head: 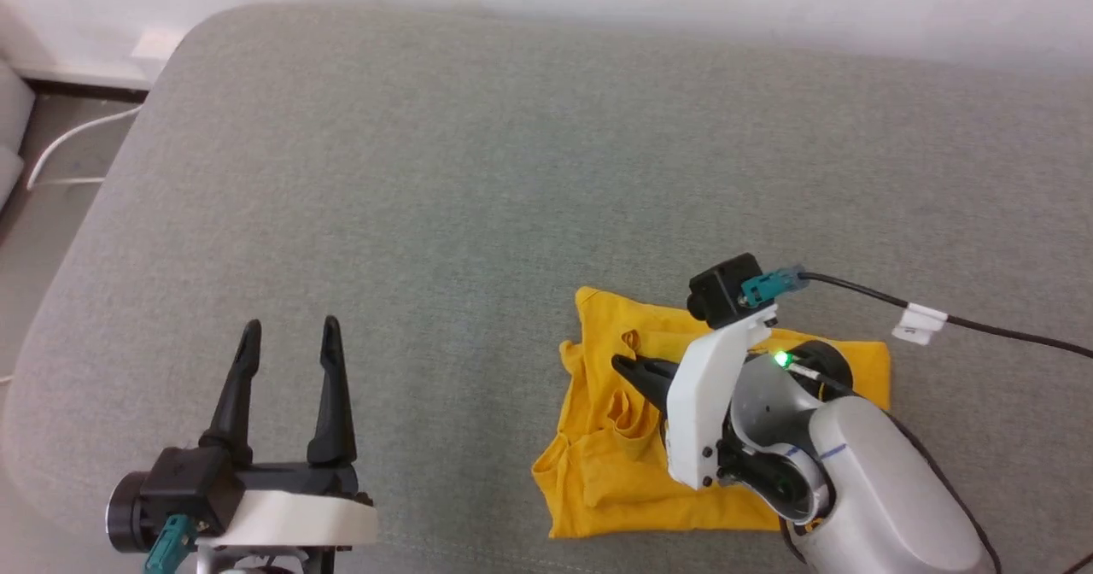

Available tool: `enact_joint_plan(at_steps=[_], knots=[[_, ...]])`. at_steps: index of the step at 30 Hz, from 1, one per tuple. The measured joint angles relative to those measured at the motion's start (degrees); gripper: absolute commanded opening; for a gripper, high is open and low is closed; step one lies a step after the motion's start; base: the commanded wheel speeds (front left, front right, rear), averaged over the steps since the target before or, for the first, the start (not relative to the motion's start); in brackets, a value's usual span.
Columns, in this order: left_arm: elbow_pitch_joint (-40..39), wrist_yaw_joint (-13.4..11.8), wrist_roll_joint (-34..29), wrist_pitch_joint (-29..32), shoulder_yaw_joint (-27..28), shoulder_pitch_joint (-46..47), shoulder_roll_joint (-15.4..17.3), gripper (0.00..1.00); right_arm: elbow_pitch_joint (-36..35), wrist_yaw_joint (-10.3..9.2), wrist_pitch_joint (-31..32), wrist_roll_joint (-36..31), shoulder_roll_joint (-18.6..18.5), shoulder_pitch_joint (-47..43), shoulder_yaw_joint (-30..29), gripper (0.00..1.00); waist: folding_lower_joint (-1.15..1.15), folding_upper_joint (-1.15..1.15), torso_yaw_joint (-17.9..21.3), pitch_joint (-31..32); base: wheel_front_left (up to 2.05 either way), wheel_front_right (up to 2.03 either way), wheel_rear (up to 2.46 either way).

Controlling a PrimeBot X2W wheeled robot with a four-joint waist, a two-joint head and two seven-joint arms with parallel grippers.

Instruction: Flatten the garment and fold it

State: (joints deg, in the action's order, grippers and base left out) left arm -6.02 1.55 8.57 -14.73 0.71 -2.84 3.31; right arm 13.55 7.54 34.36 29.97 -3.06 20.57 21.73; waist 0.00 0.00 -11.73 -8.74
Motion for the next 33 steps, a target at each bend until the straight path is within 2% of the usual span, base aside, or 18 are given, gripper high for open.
enact_joint_plan(at_steps=[10,11,12,13,20,26,29,33], knots=[[1.16,-0.02,0.49,0.0,-1.68,1.02,-0.09,1.0,14.92,0.0,-4.9,-0.29,0.08,4.02,2.33,0.01,0.0,0.0,-2.26,-0.26,0.0,0.0,0.0],[1.23,-0.02,0.51,0.0,-1.86,1.05,-0.09,1.0,16.26,0.0,-5.22,-0.26,0.1,4.44,2.45,0.19,0.0,0.0,-2.37,-0.23,0.0,0.0,0.0],[1.32,-0.03,0.51,0.0,-1.98,1.12,-0.09,1.0,17.45,0.0,-5.52,-0.24,0.12,4.87,2.57,0.42,0.0,0.0,-2.43,-0.19,0.0,0.0,0.0],[1.36,-0.03,0.52,0.0,-2.12,1.18,-0.09,1.0,18.42,0.0,-5.94,-0.12,0.12,5.26,2.61,1.0,0.0,0.0,-2.45,-0.16,0.0,0.0,0.0],[1.52,-0.11,0.6,0.0,-2.09,1.2,-0.1,1.0,20.37,0.0,-9.26,4.27,0.14,8.01,5.06,1.0,0.0,0.0,-1.67,0.12,0.0,0.0,0.0],[1.34,-0.37,0.6,0.01,-1.55,1.15,-0.07,1.0,16.5,0.0,-9.64,6.39,0.18,9.84,4.74,1.0,0.0,0.0,0.12,0.46,0.0,0.0,0.0],[1.08,-0.67,0.59,0.01,-1.45,1.13,-0.07,1.0,13.21,0.0,-10.26,4.68,0.23,9.88,1.93,1.0,0.0,0.0,1.25,0.54,0.0,0.0,0.0],[0.58,-0.78,0.59,0.0,-1.4,1.09,-0.04,1.0,6.39,0.0,-11.83,-1.44,-1.3,8.98,-3.38,1.0,0.0,0.0,2.75,0.44,0.0,0.0,0.0]])
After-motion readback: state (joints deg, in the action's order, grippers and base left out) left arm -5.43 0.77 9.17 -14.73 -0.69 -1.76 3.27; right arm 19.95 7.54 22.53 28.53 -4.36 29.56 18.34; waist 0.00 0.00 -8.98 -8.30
